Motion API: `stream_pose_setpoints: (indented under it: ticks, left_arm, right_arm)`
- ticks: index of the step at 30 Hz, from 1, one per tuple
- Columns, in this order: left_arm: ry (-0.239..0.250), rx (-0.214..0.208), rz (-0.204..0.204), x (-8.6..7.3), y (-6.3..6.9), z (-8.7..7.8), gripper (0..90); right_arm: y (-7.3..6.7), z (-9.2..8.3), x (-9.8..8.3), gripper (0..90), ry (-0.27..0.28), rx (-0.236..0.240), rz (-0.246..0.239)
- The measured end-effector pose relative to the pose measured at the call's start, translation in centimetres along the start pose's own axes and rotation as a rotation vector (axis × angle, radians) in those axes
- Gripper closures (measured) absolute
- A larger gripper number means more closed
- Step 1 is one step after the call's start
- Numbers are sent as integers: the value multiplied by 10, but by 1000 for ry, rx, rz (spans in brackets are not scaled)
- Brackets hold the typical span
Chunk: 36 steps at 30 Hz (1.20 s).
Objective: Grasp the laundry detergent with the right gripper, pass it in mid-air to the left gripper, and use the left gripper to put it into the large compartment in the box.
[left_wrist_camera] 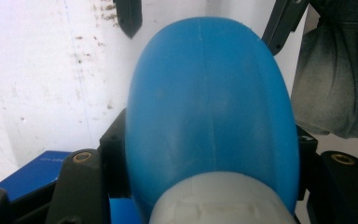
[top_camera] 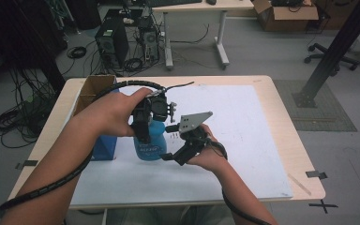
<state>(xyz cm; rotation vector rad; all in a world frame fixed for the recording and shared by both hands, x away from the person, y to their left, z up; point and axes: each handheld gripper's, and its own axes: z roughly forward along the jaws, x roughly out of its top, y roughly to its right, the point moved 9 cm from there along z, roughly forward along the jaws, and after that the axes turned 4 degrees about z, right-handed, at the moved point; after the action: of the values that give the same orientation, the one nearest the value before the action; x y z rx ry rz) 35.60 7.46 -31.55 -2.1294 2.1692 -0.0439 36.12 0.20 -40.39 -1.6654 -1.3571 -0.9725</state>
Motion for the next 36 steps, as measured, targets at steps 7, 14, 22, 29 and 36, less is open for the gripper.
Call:
stream_pose_setpoints:
  ticks: [7,14,22,29,36]
  left_arm:
    - [-4,0,-22,-3,-3,-6,383]
    - [-18,-24,-69,-6,-8,-11,382]
    - [-24,-43,-185,-11,-14,-19,382]
    - [-10,-53,-303,-15,-17,-28,382]
    - [24,-78,-388,-17,-18,-40,381]
  right_arm:
    - [5,-9,-5,0,-39,-35,-22]
    - [7,-23,-8,0,-65,-57,-35]
    - [14,-49,-14,0,-110,-101,-35]
    - [24,-78,-21,0,-166,-152,-28]
    - [33,-100,-27,0,-267,-186,-25]
